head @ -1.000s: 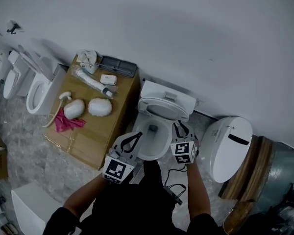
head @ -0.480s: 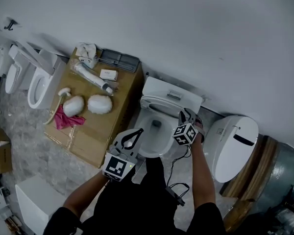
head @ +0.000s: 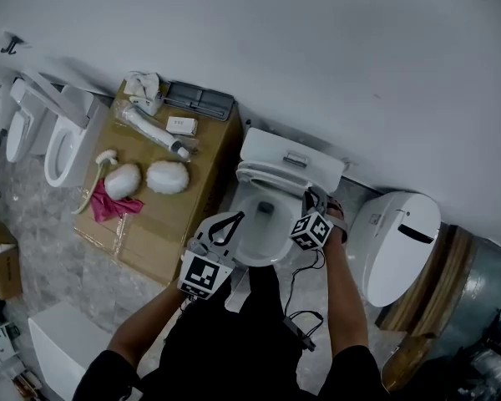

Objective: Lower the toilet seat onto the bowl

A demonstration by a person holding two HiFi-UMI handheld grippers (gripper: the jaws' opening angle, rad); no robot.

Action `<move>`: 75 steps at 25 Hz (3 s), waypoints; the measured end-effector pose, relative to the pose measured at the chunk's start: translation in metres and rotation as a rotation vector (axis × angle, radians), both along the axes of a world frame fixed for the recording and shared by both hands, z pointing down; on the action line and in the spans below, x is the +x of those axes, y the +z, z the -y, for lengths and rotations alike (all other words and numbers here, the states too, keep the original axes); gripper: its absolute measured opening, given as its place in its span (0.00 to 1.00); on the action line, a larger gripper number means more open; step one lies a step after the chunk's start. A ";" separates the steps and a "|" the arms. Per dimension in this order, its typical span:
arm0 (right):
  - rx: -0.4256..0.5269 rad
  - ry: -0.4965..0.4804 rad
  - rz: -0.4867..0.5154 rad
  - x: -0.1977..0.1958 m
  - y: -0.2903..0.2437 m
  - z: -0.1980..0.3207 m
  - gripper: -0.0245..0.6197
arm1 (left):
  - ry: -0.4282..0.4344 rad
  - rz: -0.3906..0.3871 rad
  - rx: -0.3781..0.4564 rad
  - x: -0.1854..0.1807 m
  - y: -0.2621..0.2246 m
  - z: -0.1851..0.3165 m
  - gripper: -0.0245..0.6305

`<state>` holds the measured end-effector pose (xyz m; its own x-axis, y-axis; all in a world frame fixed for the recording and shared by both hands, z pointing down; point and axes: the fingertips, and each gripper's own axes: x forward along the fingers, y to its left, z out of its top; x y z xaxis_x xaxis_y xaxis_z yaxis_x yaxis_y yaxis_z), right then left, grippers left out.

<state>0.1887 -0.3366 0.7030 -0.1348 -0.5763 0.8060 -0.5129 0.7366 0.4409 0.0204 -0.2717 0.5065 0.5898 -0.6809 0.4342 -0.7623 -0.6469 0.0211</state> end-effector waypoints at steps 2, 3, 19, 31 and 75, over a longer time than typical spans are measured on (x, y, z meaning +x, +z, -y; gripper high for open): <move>-0.016 -0.012 0.005 -0.002 -0.001 -0.011 0.13 | 0.035 0.054 -0.023 0.001 0.021 0.001 0.05; -0.025 -0.017 0.010 -0.004 -0.001 -0.017 0.13 | 0.060 0.086 -0.035 0.001 0.034 0.000 0.05; -0.143 -0.106 0.028 -0.037 0.022 -0.133 0.14 | 0.812 0.766 0.020 0.023 0.206 -0.032 0.18; -0.232 -0.123 0.013 -0.061 0.067 -0.224 0.16 | 0.927 0.801 -0.011 -0.025 0.261 -0.115 0.05; -0.459 -0.359 -0.177 -0.115 0.427 -0.382 0.44 | 0.901 0.984 -0.250 -0.072 0.605 -0.284 0.05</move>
